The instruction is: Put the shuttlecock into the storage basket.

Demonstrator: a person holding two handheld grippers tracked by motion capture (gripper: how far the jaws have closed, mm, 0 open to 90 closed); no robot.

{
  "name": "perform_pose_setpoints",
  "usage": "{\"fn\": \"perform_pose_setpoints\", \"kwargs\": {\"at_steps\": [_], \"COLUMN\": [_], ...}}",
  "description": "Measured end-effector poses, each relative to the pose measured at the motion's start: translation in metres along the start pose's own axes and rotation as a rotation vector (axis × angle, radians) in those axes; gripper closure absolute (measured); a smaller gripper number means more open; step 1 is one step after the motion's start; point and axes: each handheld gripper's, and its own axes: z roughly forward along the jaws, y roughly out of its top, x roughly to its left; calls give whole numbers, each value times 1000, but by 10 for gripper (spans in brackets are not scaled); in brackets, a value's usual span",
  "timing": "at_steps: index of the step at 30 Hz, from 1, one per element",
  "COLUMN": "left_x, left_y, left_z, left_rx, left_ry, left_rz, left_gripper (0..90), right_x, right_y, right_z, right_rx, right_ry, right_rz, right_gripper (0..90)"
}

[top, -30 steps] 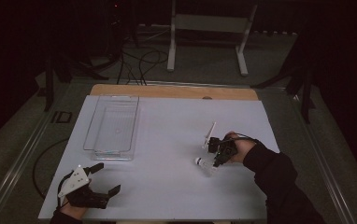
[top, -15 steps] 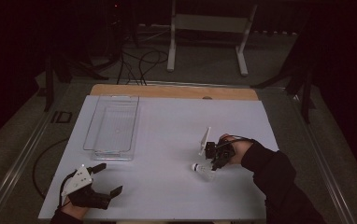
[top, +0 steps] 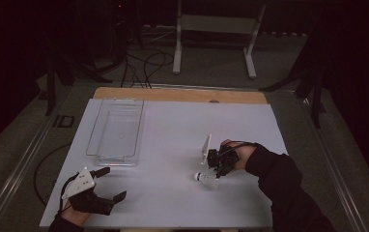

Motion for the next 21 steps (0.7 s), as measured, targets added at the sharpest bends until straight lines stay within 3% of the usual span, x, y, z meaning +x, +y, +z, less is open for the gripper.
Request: {"fn": "perform_pose_setpoints", "kwargs": {"at_steps": [6,11,12,21], "left_x": [2,-1,-4,-10], "left_y": [10,17,22,43], "left_z": [3,8,11,22], "left_rx": [52,97,124,181], "left_ry": [-12,-50,-72,-131], "left_rz": [38,74,98,174], "left_gripper": [1,0,0,1], "right_x": [2,3,4,8], "right_y": [6,9,10,19], "right_z": [-3,-4,-4,-4], "right_rx": [-5,-11,-10,-12], "right_ry": [9,16,16,31], "right_rz": [-36,-55,-56,-90], "right_gripper": [900,900,900,900]}}
